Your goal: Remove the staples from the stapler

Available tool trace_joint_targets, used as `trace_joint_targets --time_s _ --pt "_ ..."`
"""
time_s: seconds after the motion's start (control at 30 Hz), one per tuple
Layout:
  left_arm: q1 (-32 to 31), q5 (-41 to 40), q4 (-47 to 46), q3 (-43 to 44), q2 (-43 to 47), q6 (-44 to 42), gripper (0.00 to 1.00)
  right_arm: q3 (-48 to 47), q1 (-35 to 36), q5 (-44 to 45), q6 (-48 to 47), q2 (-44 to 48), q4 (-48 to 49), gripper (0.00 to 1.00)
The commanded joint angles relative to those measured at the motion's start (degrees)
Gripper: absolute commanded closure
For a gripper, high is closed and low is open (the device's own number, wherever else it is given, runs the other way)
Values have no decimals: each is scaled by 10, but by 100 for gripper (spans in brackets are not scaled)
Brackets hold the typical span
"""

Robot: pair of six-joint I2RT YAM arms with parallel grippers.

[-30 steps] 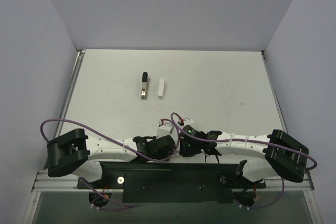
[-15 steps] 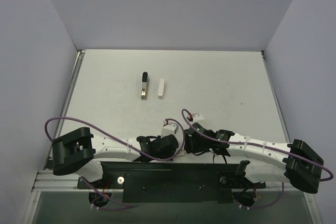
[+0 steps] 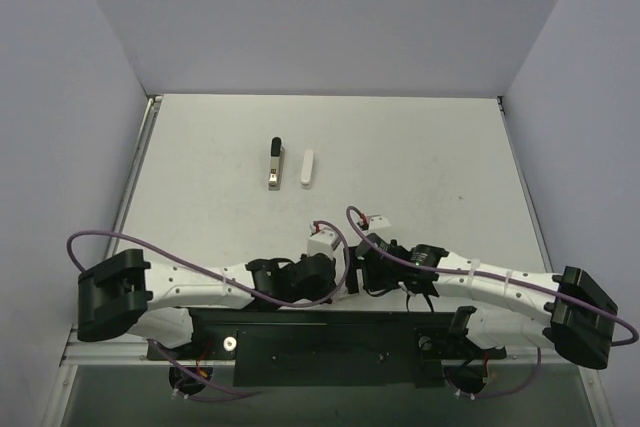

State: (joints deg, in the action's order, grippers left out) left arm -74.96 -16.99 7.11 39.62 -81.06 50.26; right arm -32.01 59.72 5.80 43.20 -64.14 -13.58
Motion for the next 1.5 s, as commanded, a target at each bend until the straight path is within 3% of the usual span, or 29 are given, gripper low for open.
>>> trace_joint_targets --time_s 0.0,0.03,0.13,0.2,0.23,0.3,0.37,0.6,1.1,1.47 --pt "-1 -44 55 -14 97 -2 100 -47 22 24 14 -40 -16 26" --pt "-1 -46 64 -25 107 3 99 -53 31 28 16 -54 -17 25" --pt "-1 -62 89 -50 170 28 80 -72 46 38 26 -79 -15 24" --pt "0 -73 104 -67 207 42 66 -82 54 39 31 -101 -14 23" --pt "-1 -77 109 -76 217 49 53 -84 58 39 33 -112 -14 23" --pt "-1 -88 128 -88 249 56 41 -94 66 41 36 -128 -13 23" --pt "-1 -97 149 -94 278 64 36 -101 72 43 42 -141 -11 23" --pt "1 -121 192 -108 353 73 32 -109 83 57 67 -173 -13 22" --pt "0 -115 185 -125 359 71 32 -122 107 78 99 -222 -24 22" --pt "0 -111 177 -132 358 70 32 -143 129 108 107 -247 -57 32"
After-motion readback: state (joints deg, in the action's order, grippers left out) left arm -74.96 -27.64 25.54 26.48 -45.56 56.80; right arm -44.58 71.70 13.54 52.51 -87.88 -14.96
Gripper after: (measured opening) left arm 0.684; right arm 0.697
